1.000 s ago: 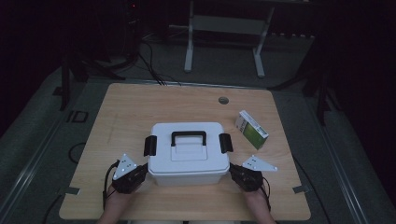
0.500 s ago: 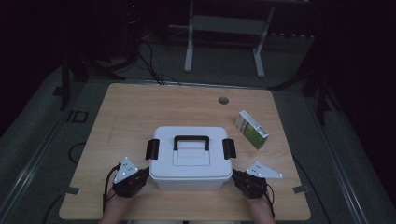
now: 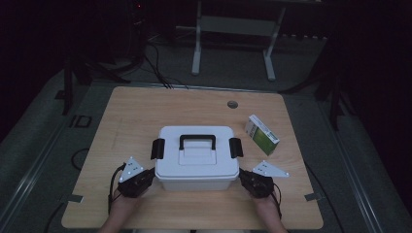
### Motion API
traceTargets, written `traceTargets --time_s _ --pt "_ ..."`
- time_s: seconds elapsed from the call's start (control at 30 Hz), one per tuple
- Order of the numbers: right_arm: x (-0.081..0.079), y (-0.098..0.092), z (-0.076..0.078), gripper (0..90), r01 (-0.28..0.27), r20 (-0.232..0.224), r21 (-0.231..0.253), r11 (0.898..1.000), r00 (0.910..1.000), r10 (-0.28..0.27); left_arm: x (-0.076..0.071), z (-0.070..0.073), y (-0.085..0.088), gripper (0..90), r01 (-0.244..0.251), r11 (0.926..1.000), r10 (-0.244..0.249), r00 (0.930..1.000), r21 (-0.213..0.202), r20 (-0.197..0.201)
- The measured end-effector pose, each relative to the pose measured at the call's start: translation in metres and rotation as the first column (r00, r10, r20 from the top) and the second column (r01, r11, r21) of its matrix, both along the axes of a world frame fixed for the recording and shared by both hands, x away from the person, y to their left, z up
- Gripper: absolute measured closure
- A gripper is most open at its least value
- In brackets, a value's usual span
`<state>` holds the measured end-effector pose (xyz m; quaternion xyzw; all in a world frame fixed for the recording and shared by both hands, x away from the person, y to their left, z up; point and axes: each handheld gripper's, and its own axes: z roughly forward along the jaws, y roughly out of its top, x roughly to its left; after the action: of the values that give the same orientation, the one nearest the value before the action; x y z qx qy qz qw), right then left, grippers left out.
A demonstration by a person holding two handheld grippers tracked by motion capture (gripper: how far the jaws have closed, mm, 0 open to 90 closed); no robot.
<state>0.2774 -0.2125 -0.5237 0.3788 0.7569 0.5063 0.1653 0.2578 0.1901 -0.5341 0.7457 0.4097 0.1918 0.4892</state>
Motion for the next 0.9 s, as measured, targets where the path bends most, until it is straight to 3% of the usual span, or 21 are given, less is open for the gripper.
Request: traceTargets --time_s 0.2,0.43,0.5,0.63,0.7,0.77,0.8,0.9 --pt "0.01 0.009 0.0 90.0 -0.006 0.005 -0.003 1.0 1.0 0.006 0.012 -0.002 0.009 89.3 -0.002 0.9996 0.001 1.0 -0.03 -0.01" --pt "0.017 0.013 -0.001 90.0 -0.002 0.007 0.003 1.0 1.0 0.002 0.016 0.001 0.011 89.1 -0.012 0.9999 0.012 0.9998 -0.007 -0.017" --pt "0.017 0.012 -0.002 89.8 -0.003 0.011 0.008 1.0 0.9999 0.003 0.017 0.001 0.012 82.7 -0.025 0.9997 0.025 0.9995 0.0 -0.019" --pt "0.018 0.008 -0.004 88.2 0.01 0.011 0.002 1.0 0.9999 -0.01 0.019 0.002 0.019 72.6 -0.012 0.9995 0.01 0.9987 -0.03 -0.049" --pt "0.019 0.005 -0.005 87.2 0.025 0.016 -0.006 1.0 0.9995 -0.025 0.019 0.004 0.021 67.1 -0.028 0.9992 0.027 0.9983 -0.029 -0.052" --pt "0.02 0.0 -0.006 83.4 0.035 0.012 -0.003 0.999 0.9993 -0.034 0.02 0.005 0.025 66.3 -0.044 0.9984 0.041 0.997 -0.036 -0.065" --pt "0.02 -0.002 -0.006 80.9 0.037 0.015 -0.005 0.999 0.9992 -0.037 0.02 0.005 0.028 61.3 -0.046 0.998 0.043 0.9964 -0.042 -0.073" --pt "0.019 -0.008 -0.007 63.7 0.045 0.016 -0.009 0.999 0.9988 -0.045 0.021 0.004 0.035 49.8 -0.033 0.9984 0.028 0.9951 -0.047 -0.095"
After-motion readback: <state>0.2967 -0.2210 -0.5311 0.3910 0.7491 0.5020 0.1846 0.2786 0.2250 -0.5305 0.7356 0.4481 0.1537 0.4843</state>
